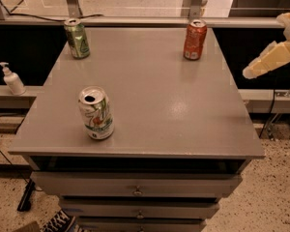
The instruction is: Move coke can near 7up can
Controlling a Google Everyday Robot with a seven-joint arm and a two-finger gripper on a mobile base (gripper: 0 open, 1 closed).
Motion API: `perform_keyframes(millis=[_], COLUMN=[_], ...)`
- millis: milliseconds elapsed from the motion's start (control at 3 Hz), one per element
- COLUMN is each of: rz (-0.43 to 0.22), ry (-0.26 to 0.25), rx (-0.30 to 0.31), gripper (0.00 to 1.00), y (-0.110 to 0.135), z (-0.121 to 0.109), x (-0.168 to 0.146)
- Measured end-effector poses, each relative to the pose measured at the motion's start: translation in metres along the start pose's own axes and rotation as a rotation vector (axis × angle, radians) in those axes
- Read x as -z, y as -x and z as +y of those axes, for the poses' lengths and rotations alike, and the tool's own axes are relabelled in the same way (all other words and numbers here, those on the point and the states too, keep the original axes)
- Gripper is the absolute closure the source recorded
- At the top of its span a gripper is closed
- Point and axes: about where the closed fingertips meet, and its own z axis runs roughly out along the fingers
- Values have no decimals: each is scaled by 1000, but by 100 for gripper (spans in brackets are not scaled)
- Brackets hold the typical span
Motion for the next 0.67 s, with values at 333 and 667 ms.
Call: perform_keyframes(millis=[333, 667], rz=[-94, -176], ry=[19, 57], rx=[-63, -102], gripper=[0, 0], y=[5, 22], z=[-17, -18], x=[-29, -65])
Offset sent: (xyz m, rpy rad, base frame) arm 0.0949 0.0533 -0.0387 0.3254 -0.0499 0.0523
